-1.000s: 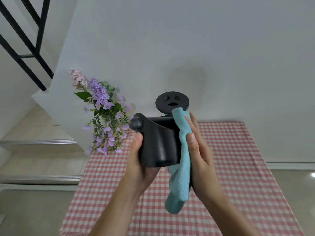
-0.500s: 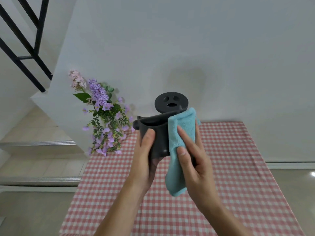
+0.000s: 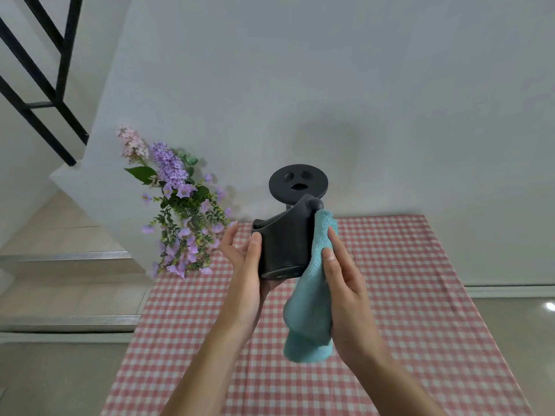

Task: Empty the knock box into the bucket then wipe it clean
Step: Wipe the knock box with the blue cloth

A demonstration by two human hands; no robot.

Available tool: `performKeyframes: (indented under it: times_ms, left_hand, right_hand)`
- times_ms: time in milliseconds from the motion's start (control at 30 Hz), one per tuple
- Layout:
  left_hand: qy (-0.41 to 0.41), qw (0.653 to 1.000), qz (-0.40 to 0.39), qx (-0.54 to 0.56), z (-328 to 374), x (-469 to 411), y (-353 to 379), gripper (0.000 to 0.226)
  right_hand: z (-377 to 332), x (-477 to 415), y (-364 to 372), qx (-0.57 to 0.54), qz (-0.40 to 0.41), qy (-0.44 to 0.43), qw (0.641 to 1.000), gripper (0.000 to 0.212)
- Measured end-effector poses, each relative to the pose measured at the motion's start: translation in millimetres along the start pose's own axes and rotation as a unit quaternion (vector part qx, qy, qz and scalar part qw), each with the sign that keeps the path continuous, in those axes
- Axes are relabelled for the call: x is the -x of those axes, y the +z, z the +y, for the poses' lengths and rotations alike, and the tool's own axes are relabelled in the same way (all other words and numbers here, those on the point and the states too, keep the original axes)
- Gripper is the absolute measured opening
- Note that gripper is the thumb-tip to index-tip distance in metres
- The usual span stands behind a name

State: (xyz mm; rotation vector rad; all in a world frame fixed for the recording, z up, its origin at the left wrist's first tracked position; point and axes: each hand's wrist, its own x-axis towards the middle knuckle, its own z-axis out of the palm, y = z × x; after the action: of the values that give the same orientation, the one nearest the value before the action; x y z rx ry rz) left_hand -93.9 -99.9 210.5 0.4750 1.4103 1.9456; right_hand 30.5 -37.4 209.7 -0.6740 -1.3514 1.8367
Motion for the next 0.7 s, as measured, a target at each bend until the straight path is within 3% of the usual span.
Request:
performKeyframes:
  times_ms: [167, 300, 400, 533, 700]
  left_hand:
    - [0.028, 0.992, -0.051, -0.112, 0, 0, -2, 0.03]
    - [0.063, 0.983, -0.064, -0.158, 2, 4, 6, 0.048]
    - [0.045, 0.991, -0.072, -0.101, -1, 6, 3, 0.047]
    - [-0.016, 0.991, -0.13, -0.006, -8, 10, -4, 0.059]
    - [-0.032, 0.989, -0.145, -0.012, -7, 8, -5, 0.062]
  right_hand:
    - [2, 0, -4, 0.042, -0.005, -0.038, 0.998, 0.034]
    - [2, 1, -5, 0.046, -0.018, -0.072, 0.996, 0.041]
    - [1, -2, -7, 0.026, -0.017, -0.057, 0.998, 0.042]
    - [-8, -16, -16, -0.078, -0.025, 0.046, 0.996, 0.05]
    - [-24, -26, -14, -0.019, -0.05, -0.006, 0.999, 0.039]
